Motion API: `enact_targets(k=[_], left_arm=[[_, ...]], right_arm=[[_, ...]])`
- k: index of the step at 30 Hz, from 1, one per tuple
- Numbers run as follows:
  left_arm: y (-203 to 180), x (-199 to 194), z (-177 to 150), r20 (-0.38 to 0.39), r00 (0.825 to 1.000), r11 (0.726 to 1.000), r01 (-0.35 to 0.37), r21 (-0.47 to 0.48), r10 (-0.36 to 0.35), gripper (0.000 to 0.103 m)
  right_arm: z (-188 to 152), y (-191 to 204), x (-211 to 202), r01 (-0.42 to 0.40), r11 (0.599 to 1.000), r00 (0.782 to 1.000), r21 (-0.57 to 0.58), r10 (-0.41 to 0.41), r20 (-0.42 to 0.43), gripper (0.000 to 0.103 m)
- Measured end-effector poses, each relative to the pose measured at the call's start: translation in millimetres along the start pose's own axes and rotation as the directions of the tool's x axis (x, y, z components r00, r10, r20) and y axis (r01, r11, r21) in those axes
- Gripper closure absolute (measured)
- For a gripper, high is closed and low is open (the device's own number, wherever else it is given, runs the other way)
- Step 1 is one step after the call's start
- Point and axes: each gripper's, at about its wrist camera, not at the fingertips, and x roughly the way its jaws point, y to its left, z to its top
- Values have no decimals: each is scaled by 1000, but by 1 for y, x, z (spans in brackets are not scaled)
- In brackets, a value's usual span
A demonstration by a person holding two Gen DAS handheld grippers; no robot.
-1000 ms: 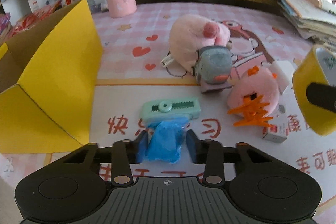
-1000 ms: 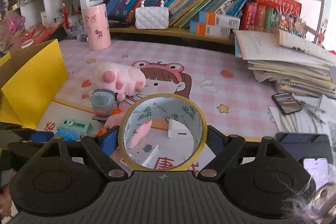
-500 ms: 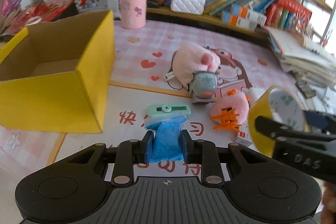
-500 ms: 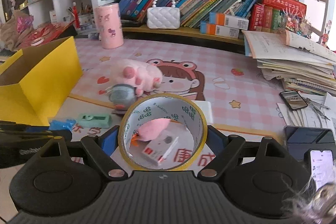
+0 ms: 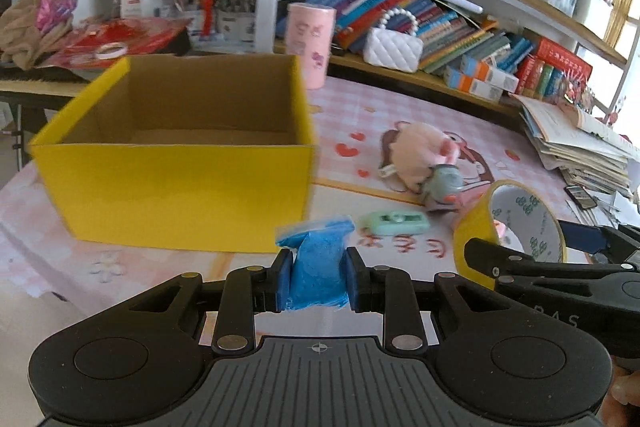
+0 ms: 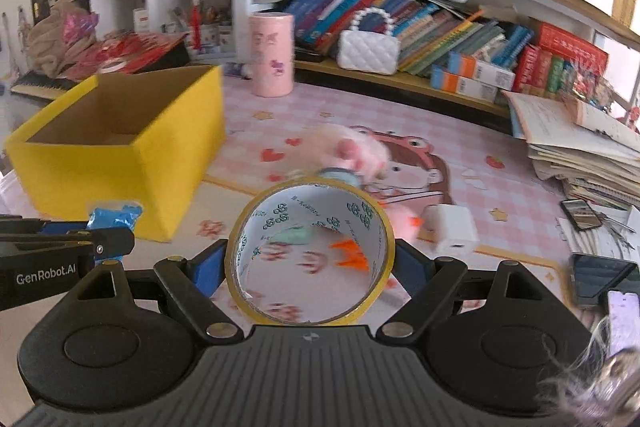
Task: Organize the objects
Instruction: 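Carry the blue item and tape roll with both tools over the yellow box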
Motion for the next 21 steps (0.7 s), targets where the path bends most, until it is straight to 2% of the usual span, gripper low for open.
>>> enact_targets(k=[9, 15, 21], left_arm=[[79, -43, -20, 5, 1000, 999, -11, -35, 11, 77], [117, -65, -36, -8, 1000, 1000, -15, -17, 15, 77], [150, -85, -44, 10, 1000, 999, -26, -21, 26, 77]], right_arm=[[-14, 91, -16, -33, 999, 999, -36, 32, -39, 19], [-32, 144, -27, -49, 999, 997, -22, 47, -65, 19], [-45, 184, -39, -67, 998, 996, -19, 66, -65, 19]])
